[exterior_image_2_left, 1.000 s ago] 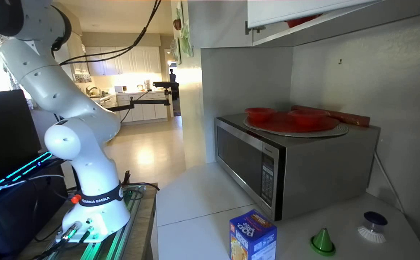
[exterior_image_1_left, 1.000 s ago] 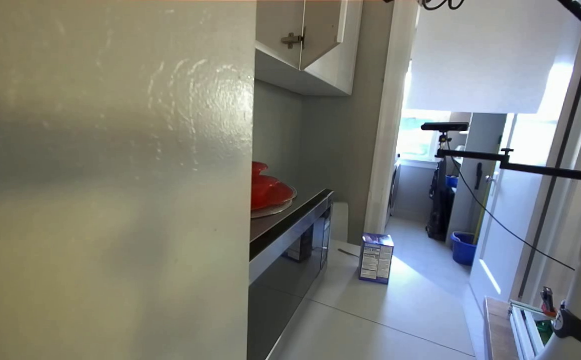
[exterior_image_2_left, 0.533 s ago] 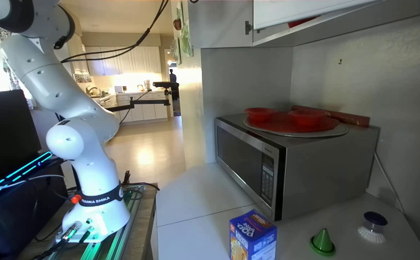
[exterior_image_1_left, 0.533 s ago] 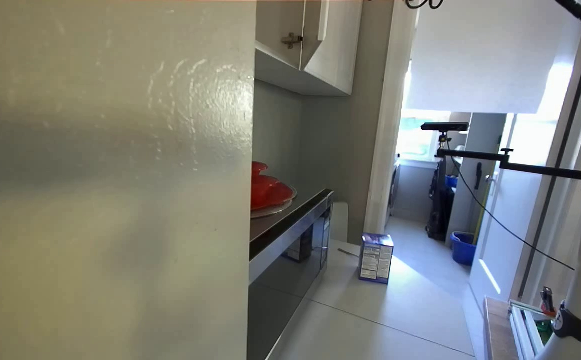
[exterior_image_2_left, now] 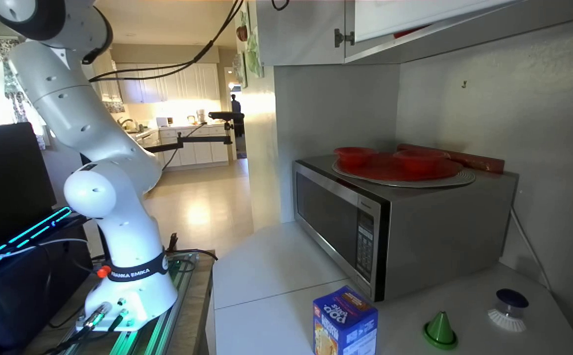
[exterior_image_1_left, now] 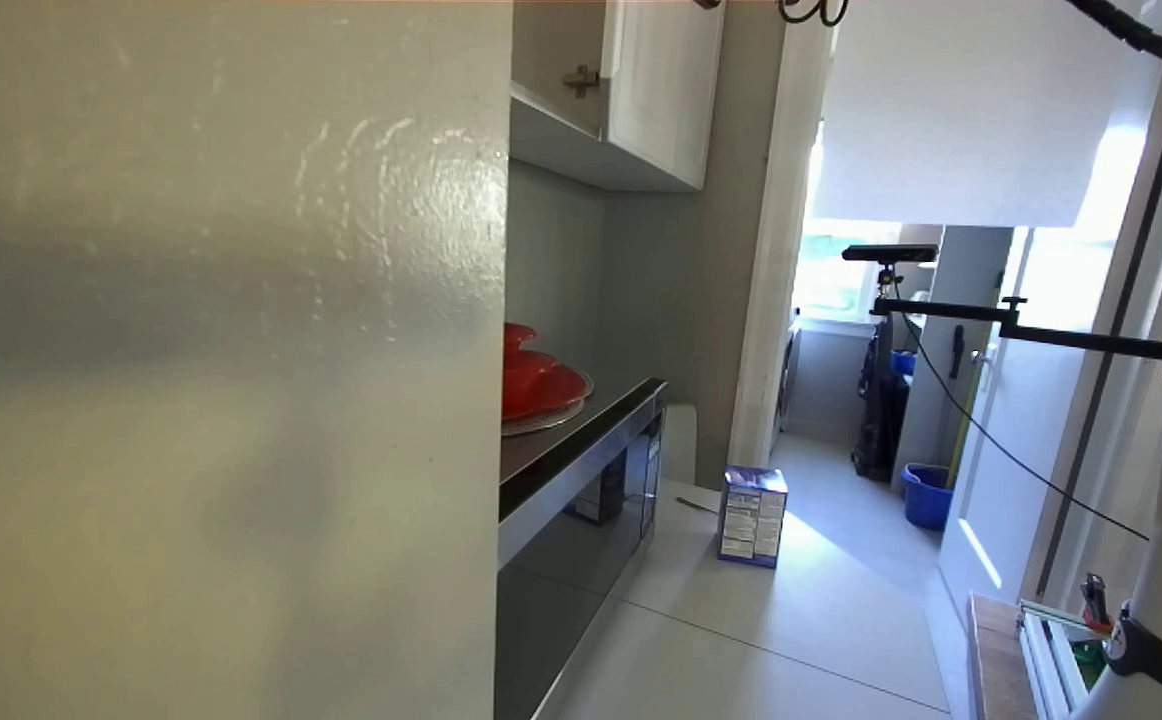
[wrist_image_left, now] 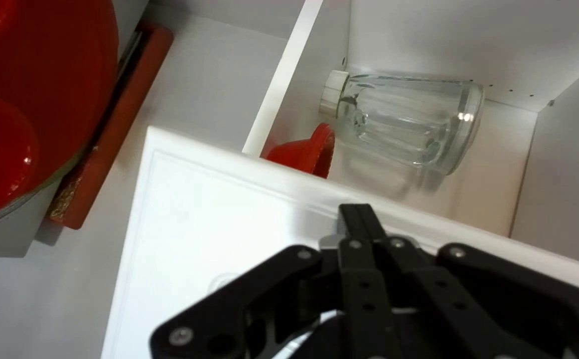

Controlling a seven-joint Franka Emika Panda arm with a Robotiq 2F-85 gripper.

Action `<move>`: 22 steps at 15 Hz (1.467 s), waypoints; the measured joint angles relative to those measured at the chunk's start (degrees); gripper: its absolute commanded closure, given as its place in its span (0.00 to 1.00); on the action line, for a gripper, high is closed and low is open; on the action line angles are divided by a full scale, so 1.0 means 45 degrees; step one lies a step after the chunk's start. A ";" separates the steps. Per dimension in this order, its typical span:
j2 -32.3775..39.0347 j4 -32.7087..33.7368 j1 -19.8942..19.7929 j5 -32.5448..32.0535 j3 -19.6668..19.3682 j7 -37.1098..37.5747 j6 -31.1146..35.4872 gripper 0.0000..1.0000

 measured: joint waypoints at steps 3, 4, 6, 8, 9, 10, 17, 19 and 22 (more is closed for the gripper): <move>0.0648 0.0209 0.0046 -0.0892 0.0296 0.0138 0.0667 1.00; 0.0795 0.0200 0.0088 -0.1193 0.0316 0.0139 0.0799 1.00; 0.0911 0.0091 0.0098 -0.1922 0.0278 0.0181 0.0728 1.00; 0.0785 -0.0229 0.0086 -0.2882 0.0116 0.0299 0.0171 1.00; 0.0634 -0.0475 0.0075 -0.3395 -0.0002 0.0347 -0.0283 1.00; 0.0404 -0.0793 0.0075 -0.3889 -0.0157 0.0355 -0.0932 1.00; -0.2239 -0.3376 -0.0019 -0.7423 -0.0722 0.0348 -0.5394 0.73; -0.2886 -0.4018 -0.0060 -0.8434 -0.0610 0.0348 -0.6012 0.60; -0.3725 -0.4877 -0.0089 -0.9607 -0.0383 0.0347 -0.6413 0.39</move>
